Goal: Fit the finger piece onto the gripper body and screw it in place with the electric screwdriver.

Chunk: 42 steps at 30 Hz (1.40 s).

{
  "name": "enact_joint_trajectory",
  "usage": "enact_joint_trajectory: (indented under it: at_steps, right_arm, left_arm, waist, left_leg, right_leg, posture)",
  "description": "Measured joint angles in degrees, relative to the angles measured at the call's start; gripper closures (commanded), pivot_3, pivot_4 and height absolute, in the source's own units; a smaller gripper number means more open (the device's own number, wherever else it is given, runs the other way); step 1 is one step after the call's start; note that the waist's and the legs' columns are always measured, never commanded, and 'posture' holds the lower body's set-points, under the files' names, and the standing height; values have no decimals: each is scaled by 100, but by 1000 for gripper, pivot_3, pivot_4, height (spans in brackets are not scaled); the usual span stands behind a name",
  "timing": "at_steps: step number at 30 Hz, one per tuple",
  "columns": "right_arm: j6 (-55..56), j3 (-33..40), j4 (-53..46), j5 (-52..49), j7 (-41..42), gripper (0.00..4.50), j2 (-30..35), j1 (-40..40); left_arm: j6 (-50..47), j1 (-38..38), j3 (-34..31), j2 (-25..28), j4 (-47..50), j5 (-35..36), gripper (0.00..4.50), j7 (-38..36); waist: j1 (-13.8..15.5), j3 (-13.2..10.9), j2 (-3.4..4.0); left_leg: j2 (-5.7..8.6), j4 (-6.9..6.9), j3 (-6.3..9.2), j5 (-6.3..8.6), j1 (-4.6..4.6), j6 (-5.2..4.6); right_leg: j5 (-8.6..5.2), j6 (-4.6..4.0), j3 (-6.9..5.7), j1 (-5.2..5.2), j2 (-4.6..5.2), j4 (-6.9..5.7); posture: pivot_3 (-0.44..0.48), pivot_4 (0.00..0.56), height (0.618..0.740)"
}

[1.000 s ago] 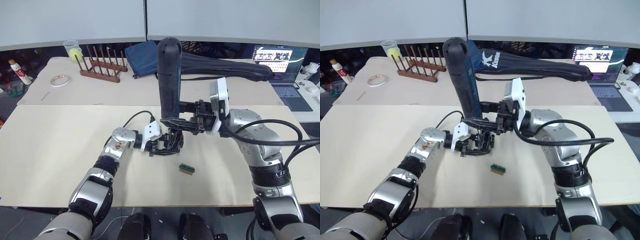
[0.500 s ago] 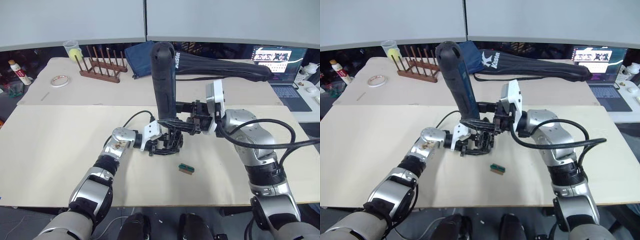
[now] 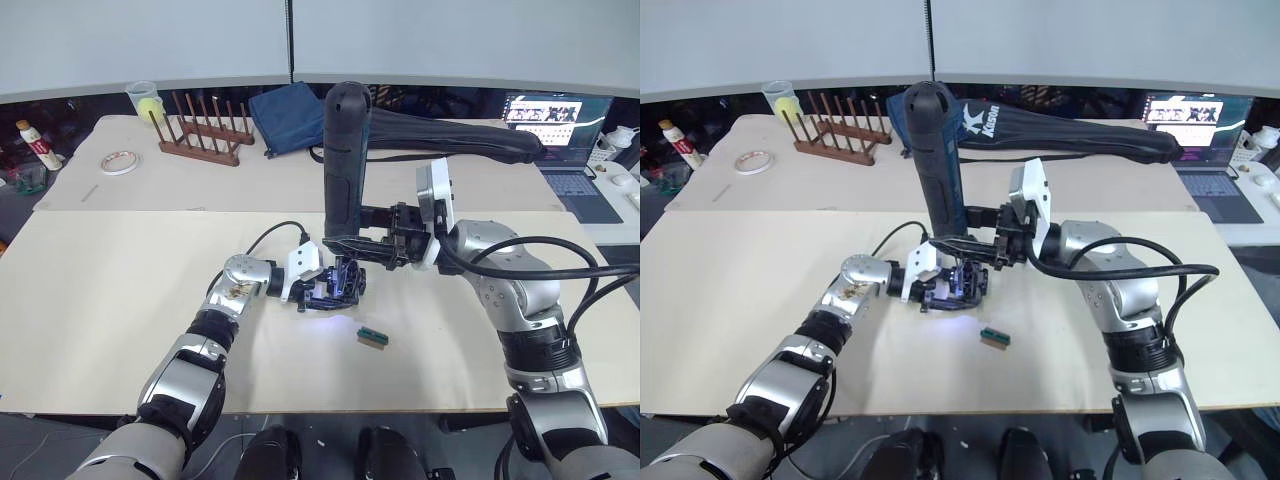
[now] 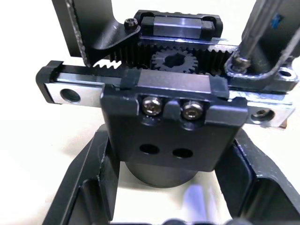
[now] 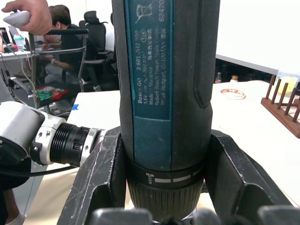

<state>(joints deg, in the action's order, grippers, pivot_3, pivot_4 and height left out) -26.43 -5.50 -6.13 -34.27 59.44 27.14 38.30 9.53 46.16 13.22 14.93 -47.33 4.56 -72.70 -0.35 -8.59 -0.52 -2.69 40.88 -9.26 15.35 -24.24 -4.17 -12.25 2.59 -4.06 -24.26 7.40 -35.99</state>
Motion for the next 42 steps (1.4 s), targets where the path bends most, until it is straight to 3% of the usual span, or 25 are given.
enact_joint_trajectory:
  at_steps: [37, 42]
  right_arm:
    - [-39, 182, -211, -42, -45, 2587, 37, 20]
    - [-216, 522, -640, -561, -210, 2587, -60, 606]
  left_arm:
    - [172, 51, -14, 35, -77, -15, 2220, -86]
    - [151, 53, -61, 37, -81, -2, 2220, -94]
  waist:
    - [-25, -9, -3]
    - [-34, -11, -3]
  left_leg:
    - [0, 0, -1, -5, -25, 7]
    - [2, 0, -5, -23, -55, 36]
  right_leg:
    - [1, 0, 0, -26, 0, -1]
    - [2, 1, 1, -57, -1, -4]
  posture:
    - [0, 150, 740]
    - [0, 150, 740]
